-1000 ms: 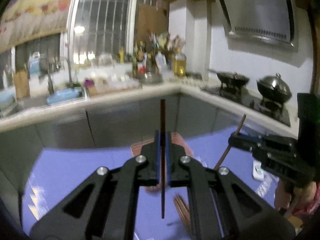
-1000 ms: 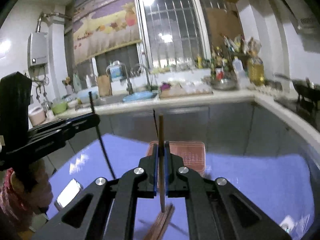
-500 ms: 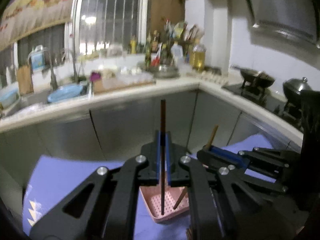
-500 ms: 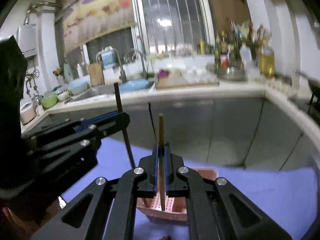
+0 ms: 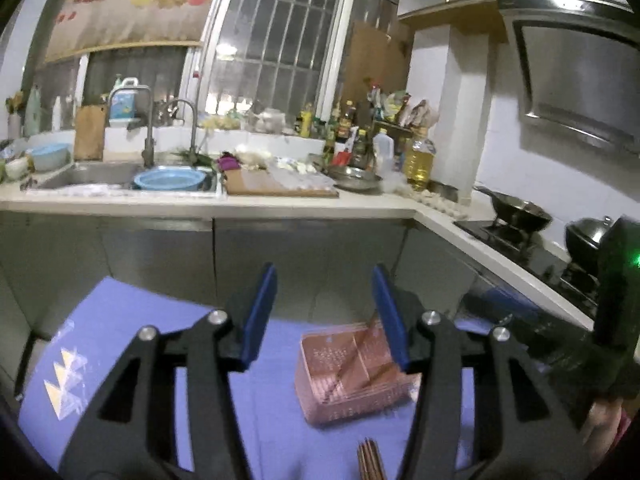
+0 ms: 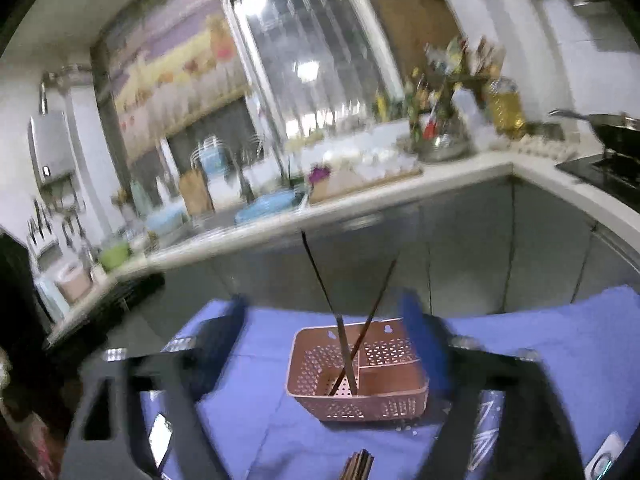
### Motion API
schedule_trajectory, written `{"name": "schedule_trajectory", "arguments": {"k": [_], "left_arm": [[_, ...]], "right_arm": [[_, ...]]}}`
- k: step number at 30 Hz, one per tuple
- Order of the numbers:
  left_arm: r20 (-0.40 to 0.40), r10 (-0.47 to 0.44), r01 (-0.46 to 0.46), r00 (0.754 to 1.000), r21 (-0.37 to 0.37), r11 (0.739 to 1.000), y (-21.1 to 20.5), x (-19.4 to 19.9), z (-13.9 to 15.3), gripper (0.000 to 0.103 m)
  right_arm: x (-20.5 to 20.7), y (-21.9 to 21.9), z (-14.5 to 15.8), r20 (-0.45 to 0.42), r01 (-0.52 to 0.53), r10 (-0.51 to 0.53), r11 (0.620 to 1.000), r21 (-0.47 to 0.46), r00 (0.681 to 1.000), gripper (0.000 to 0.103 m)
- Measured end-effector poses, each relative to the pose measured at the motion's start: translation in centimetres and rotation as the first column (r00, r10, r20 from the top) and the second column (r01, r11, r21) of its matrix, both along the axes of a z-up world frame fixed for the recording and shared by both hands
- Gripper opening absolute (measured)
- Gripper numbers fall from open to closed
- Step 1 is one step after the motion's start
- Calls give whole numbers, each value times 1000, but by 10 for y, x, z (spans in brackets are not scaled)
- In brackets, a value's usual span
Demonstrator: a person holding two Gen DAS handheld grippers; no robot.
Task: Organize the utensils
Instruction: 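Bring both grippers back down to the chopstick bundle, then pinch one chopstick with the left gripper while the right gripper pinches another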
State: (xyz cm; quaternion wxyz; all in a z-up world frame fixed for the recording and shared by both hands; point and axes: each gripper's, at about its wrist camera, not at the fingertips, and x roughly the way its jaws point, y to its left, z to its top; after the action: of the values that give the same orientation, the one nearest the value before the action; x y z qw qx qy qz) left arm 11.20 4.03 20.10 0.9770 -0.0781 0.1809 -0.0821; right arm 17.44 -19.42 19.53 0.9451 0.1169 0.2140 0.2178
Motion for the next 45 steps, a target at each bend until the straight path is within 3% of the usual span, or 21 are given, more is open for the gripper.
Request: {"name": "schedule_trajectory", "arguments": {"k": [3,5,7,9,11,14,16,18,22,24,27,30,32,33,36,42,45], "left_arm": [[-93,-56,56,994,-6,998,0,-27,-46,48],[-201,-115,116,973,-5,993,-10,-39,-91,48],[-333,-188,196,924,-10,981,-27,-50,-143,36],[-428,-237,252,872,-22,967,-43,-56,-180,27],[-517,-269,284,813,-52,958,-55,-60,-214,18],[-566,-267,287,780,-55,956,-65,-64,-241,17],[-554,-268,296,788,-41,954,-71,-65,-241,16],[-562,-285,312,776,-49,949,-74,-63,-240,16],[-563,-284,311,776,-51,949,-76,-60,-240,16],[-557,-275,303,784,-43,952,-76,-58,-240,16],[-555,-253,285,792,-31,958,-72,-53,-240,14],[-557,-245,276,794,-29,961,-73,-48,-240,10],[-549,-223,274,806,11,962,-78,-47,-240,9],[-545,-219,276,810,23,961,-80,-47,-240,8],[-550,-220,275,805,18,961,-73,-48,-239,8],[-587,-194,249,786,14,968,-43,-52,-237,7],[-595,-173,237,785,30,971,-43,-42,-236,7]], "right_arm": [[-37,-11,-28,-32,-23,22,1000,-16,999,83],[-61,-16,-73,-111,-29,26,999,-24,993,69],[-75,-11,-119,-218,-24,0,994,-108,976,38],[-85,-6,-162,-329,-46,-4,988,-145,944,26],[-95,-1,-197,-407,-76,-2,981,-176,913,21],[-110,11,-216,-433,-119,14,969,-215,901,21],[-115,20,-223,-448,-162,43,959,-232,893,21],[-118,25,-224,-441,-177,54,954,-243,896,20],[-111,21,-223,-432,-137,1,949,-284,902,20],[-109,14,-222,-423,-84,-59,947,-311,904,20],[-111,8,-223,-429,-86,-37,961,-264,903,20],[-110,15,-223,-420,-103,-31,950,-293,907,20],[-105,17,-228,-427,-107,-34,947,-303,904,20],[-103,18,-228,-420,-100,-43,945,-311,906,15],[-103,4,-228,-434,-77,-61,953,-293,899,8],[-116,-13,-228,-448,-80,-79,942,-326,891,8],[-103,-8,-225,-458,-100,-72,935,-341,886,8]]}}
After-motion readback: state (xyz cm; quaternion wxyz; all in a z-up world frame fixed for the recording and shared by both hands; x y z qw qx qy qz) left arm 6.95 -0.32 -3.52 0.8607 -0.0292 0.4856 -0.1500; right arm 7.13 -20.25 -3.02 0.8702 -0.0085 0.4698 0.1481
